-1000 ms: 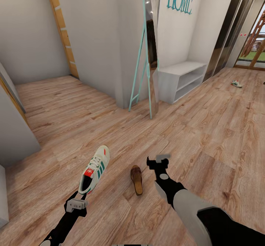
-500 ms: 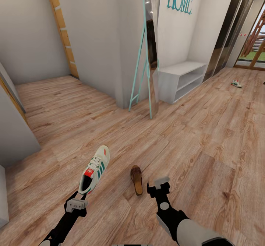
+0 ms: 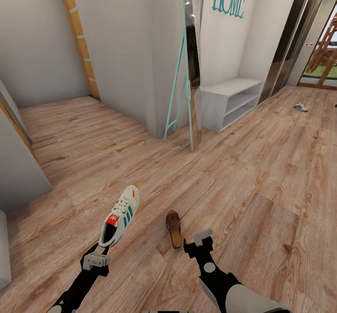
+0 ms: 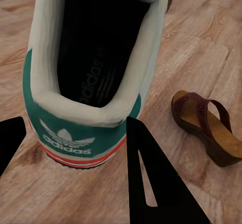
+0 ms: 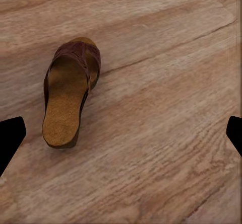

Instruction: Pick up the two gym shoes and the two sandals from the corridor floor and place them onto the hallstand (shoe rack) in the corridor, making sure they are on the rack and not on the floor. Arrange them so the two gym shoes are next to each other and the two sandals are next to each other.

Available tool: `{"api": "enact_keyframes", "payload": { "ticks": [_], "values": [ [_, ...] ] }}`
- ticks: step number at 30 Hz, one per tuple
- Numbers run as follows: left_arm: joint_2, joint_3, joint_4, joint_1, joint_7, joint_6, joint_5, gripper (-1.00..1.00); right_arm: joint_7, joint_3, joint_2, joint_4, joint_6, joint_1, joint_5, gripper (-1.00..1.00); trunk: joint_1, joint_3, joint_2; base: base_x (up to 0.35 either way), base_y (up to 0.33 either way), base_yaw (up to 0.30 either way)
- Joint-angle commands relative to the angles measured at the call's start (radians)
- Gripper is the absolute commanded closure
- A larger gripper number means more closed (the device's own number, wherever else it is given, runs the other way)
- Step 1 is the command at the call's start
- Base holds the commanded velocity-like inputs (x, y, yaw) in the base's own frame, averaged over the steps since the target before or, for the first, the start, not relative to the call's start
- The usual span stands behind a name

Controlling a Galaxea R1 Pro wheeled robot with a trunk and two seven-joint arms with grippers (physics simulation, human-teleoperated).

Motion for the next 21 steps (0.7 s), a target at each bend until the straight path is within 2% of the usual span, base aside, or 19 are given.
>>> {"api": "enact_keyframes", "payload": {
  "ticks": [1, 9, 21],
  "values": [
    [0.0, 0.004, 0.0, -0.001, -0.007, -0.001, 0.001, 1.0, -0.013, 0.005, 0.0, 0.001, 0.0, 0.0, 0.007, -1.0, 0.0, -0.001, 0.0, 0.0, 0.0, 0.0],
    [-0.001, 0.035, 0.0, -0.002, -0.005, 0.0, 0.011, 1.0, -0.026, 0.0, 0.0, 0.0, 0.0, 0.001, -0.001, -1.0, 0.0, -0.001, 0.0, 0.0, 0.0, 0.0],
    [-0.002, 0.043, -0.002, -0.003, -0.007, 0.0, 0.012, 1.0, -0.034, -0.005, 0.0, 0.0, -0.001, 0.001, -0.004, -1.0, 0.0, -0.001, 0.0, 0.0, 0.0, 0.0]
  ]
}}
